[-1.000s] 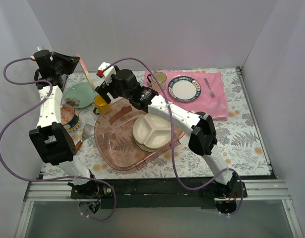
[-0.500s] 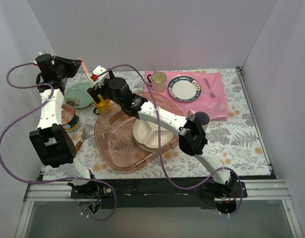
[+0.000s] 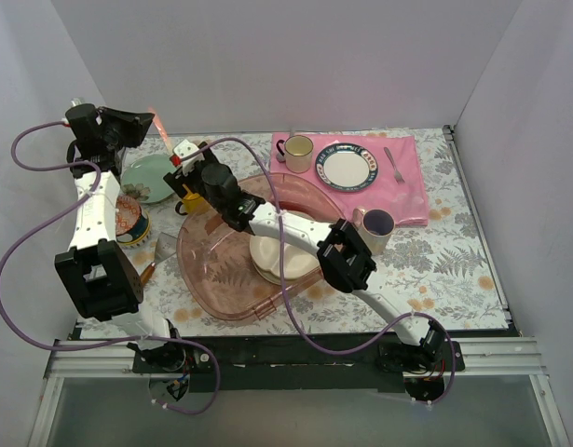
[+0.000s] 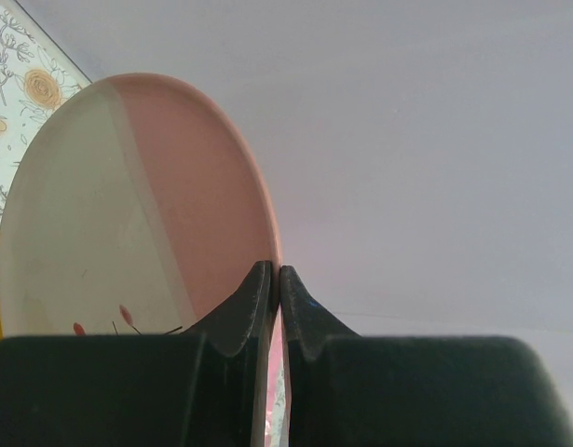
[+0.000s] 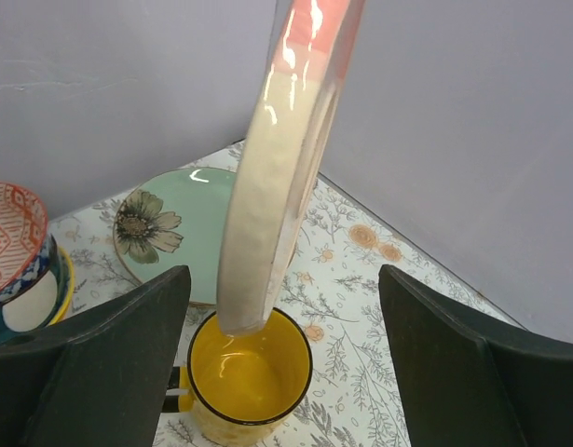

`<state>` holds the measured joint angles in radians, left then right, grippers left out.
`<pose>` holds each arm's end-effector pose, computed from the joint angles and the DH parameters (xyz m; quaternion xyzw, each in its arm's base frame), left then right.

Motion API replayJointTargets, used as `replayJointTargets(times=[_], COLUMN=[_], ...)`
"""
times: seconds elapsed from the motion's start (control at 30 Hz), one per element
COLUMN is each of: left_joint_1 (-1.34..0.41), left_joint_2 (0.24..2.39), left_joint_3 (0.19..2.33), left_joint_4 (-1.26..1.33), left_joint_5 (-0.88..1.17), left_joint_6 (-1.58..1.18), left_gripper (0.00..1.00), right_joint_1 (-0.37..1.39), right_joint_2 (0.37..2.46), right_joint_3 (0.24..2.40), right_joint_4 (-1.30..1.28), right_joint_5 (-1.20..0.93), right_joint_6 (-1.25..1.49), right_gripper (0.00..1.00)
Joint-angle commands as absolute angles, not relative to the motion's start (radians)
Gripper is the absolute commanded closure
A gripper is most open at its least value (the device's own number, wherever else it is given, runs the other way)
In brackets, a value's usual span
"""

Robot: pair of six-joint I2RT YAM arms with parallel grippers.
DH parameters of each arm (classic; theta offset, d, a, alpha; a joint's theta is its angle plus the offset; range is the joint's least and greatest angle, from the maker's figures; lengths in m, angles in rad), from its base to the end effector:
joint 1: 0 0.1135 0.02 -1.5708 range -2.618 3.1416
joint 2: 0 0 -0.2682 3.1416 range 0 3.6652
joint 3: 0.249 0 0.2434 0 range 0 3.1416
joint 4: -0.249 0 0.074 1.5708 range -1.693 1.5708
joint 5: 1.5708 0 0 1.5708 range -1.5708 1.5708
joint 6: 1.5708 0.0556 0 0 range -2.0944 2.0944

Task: Place the mixed dishes into the plastic bin
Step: Pick up the plate at the center of the board.

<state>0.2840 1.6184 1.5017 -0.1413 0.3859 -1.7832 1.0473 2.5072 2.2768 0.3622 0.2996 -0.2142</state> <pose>0.3854 0.0907 0.3815 -0.6081 0.4984 -0.5193 0.3349 0.3169 0.5161 0.2937 -0.2936 0.5924 0.2110 0.7199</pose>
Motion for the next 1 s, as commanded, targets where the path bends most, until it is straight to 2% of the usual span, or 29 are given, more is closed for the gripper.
replayJointTargets(times=[0.0,0.2,0.47,0.57,0.67,0.7,0.77,0.8,0.87,0.9,0.97], left_joint_1=[0.281,0.279,0.279,0.275,0.265,0.264,0.259,0.256,0.252,0.249,0.245], left_joint_2=[1.488,1.460,1.417,1.398,1.384,1.382,1.378,1.374,1.370,1.368,1.367], left_joint_3=[1.499,1.460,1.410,1.396,1.388,1.388,1.388,1.387,1.387,1.385,1.381], left_joint_4=[-0.025,-0.006,0.034,0.040,0.043,0.043,0.043,0.043,0.043,0.044,0.051], left_joint_5=[0.422,0.426,0.456,0.462,0.463,0.465,0.462,0.465,0.460,0.460,0.463], left_joint_6=[-1.824,-1.861,-1.910,-1.925,-1.936,-1.936,-1.944,-1.947,-1.954,-1.956,-1.965], left_gripper=[1.00,1.00,1.00,1.00,1.00,1.00,1.00,1.00,1.00,1.00,1.00], right_joint_1=[1.054,1.071,1.077,1.075,1.077,1.077,1.077,1.077,1.077,1.077,1.078], right_joint_2=[2.520,2.545,2.559,2.554,2.546,2.543,2.534,2.531,2.520,2.516,2.504], right_joint_3=[2.327,2.327,2.327,2.326,2.322,2.324,2.324,2.325,2.327,2.329,2.335], right_joint_4=[0.534,0.638,0.663,0.678,0.686,0.690,0.693,0.693,0.706,0.710,0.713], right_joint_5=[0.373,0.413,0.434,0.440,0.449,0.451,0.459,0.462,0.472,0.476,0.477], right_joint_6=[-0.239,-0.261,-0.285,-0.307,-0.321,-0.325,-0.330,-0.333,-0.345,-0.360,-0.376], right_gripper=[0.13,0.20,0.22,0.28,0.38,0.48,0.58,0.74,0.94,0.99,0.99])
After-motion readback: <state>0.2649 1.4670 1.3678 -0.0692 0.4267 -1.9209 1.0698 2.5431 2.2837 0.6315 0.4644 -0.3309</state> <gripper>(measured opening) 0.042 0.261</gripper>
